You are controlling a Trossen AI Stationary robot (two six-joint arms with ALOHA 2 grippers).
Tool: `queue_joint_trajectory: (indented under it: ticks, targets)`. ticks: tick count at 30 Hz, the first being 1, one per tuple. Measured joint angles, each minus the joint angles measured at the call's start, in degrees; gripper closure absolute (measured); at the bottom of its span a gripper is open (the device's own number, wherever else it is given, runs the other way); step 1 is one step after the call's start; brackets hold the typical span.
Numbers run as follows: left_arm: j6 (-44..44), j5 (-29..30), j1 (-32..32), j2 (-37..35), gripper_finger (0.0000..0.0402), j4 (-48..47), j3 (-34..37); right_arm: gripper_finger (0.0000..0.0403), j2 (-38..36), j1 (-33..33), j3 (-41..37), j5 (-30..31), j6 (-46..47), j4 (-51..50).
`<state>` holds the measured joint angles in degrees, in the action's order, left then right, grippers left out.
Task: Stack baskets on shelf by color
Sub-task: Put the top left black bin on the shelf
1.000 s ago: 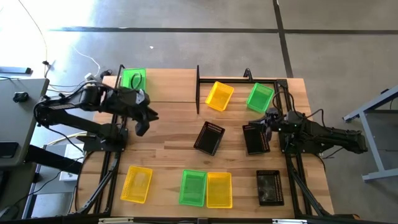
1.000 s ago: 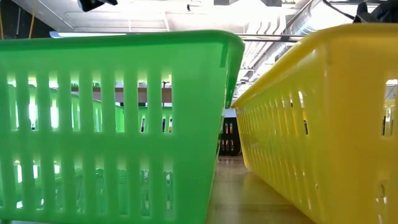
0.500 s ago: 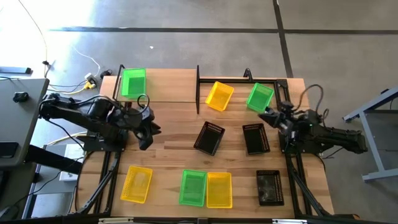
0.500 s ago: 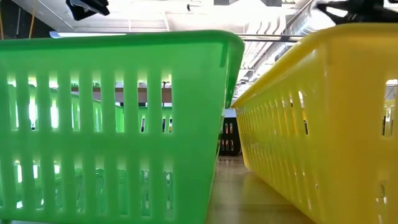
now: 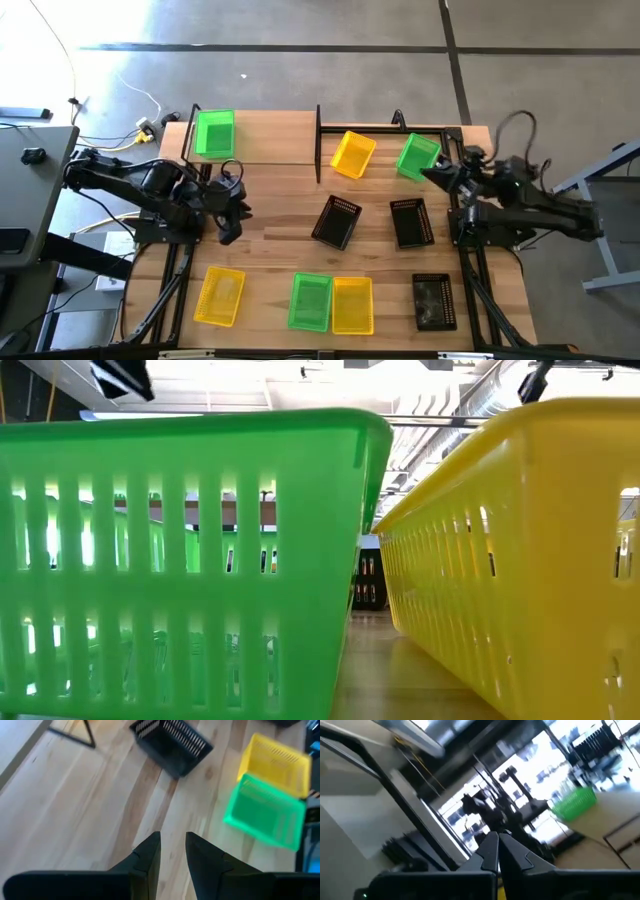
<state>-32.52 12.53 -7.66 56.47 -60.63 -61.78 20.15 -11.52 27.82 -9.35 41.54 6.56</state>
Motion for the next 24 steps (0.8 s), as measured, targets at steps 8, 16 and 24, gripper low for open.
queue_joint_trajectory:
  ticks: [8,16,24]
  targets:
    - [1.23,-0.3,0.0,0.0,0.0319,-3.75,0.0,0.0402,18.11,7.51,14.71,0.26,-2.37,-15.04]
    - [4.04,-0.31,0.0,0.0,0.0319,-3.84,0.0,0.0402,33.95,17.47,26.67,10.23,-7.56,-26.79]
    - [4.22,-0.32,0.0,0.0,0.0319,-5.48,0.0,0.0402,46.69,23.19,35.51,13.34,-13.91,-29.81]
